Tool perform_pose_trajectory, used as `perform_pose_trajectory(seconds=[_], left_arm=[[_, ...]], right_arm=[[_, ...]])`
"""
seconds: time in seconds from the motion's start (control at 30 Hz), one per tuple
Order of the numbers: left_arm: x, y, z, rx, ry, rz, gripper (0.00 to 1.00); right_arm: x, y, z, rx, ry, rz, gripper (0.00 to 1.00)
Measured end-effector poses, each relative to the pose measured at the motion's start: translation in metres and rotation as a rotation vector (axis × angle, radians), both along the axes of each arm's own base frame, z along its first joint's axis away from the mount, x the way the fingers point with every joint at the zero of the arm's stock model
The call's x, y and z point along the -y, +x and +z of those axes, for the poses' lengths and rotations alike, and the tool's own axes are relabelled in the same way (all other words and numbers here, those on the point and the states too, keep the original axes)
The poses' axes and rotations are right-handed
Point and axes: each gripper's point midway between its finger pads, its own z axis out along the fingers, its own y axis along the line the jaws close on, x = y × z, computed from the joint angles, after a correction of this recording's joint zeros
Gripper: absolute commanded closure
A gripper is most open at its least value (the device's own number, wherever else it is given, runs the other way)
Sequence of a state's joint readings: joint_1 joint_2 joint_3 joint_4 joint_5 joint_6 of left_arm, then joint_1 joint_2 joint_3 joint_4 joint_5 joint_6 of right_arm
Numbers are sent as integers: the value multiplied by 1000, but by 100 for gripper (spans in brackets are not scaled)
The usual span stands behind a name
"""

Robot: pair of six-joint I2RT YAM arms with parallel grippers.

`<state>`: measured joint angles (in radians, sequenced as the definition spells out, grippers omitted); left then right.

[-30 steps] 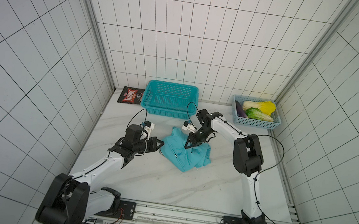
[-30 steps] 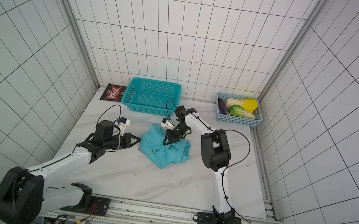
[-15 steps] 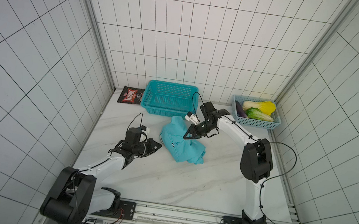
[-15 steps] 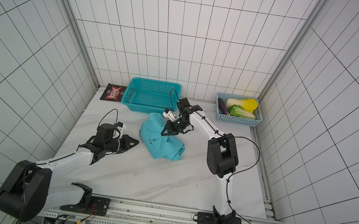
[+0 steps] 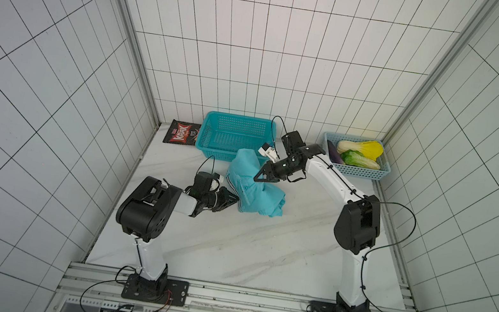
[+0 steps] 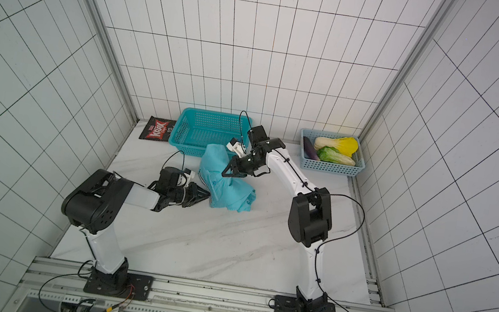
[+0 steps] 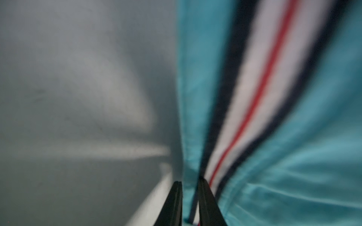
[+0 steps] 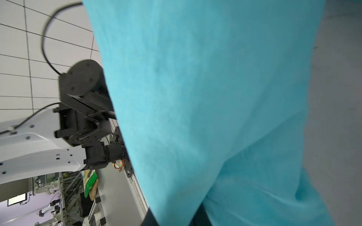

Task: Roll up the long pants
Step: Pick up the long pant at the center of the board, then place the long pant in the bin.

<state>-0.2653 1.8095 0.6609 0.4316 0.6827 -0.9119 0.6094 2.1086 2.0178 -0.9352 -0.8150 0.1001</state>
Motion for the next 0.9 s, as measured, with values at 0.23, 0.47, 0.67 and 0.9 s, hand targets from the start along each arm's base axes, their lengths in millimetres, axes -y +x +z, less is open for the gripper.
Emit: perform_pose_trajectory(seconds=[0.23,0.47,0.67,0.9], left_arm=[[32,76,112,262,-63,-4,80],[53,165,211,477,-101,-18,81],[40,245,200,490,-97,34,78],[-17,307,168,428,-68,136,59]], right_arm=[[-23,27,117,255,182,15,100],[-22,62,170,506,281,-27,100],[-23,138,148,784,224,-106,100],[-35,215,68,995,122,-116,100]])
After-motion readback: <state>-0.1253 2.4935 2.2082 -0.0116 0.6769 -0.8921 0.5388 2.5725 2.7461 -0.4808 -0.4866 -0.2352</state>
